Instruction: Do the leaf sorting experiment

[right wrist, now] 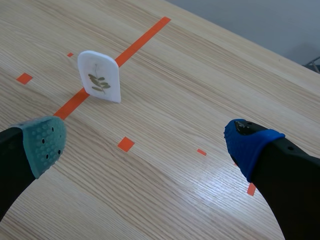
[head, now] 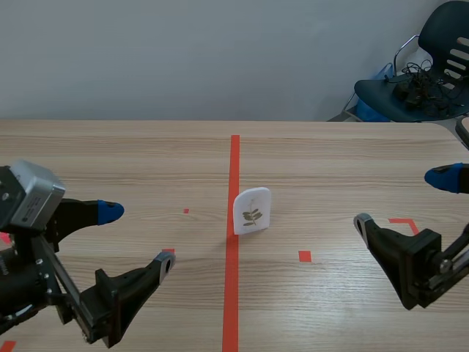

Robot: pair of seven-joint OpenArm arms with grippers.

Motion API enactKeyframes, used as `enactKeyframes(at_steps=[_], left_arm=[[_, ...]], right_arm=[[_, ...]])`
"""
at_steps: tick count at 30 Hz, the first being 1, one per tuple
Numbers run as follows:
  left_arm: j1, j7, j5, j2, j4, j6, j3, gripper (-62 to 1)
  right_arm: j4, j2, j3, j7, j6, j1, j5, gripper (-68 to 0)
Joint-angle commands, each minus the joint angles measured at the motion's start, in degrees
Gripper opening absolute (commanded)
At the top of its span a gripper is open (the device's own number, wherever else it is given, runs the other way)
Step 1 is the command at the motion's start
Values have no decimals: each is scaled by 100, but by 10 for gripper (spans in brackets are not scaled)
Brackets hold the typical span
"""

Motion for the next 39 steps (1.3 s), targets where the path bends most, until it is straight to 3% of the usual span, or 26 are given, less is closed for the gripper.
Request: enactKeyframes(at_steps=[1, 10, 25, 29, 39], left_arm=[[-199, -160, 101, 133, -59, -7, 125, 14], [-1235, -739, 887, 732, -1237, 44, 946, 14], [-2505, -1423, 2035, 1792, -2931, 841, 1526, 14], [-2785, -1587, 2208, 2002, -3410, 1043, 1585, 14], [-3364, -1633, 2256, 2557, -4308, 1095, 1626, 14]], right_arm=[[81, 44, 74, 46, -22, 70, 61, 4], [83, 44, 74, 48, -22, 72, 61, 4], [83, 44, 74, 46, -22, 72, 61, 4], [83, 44, 74, 46, -22, 72, 61, 4], [83, 44, 74, 44, -22, 85, 61, 4]])
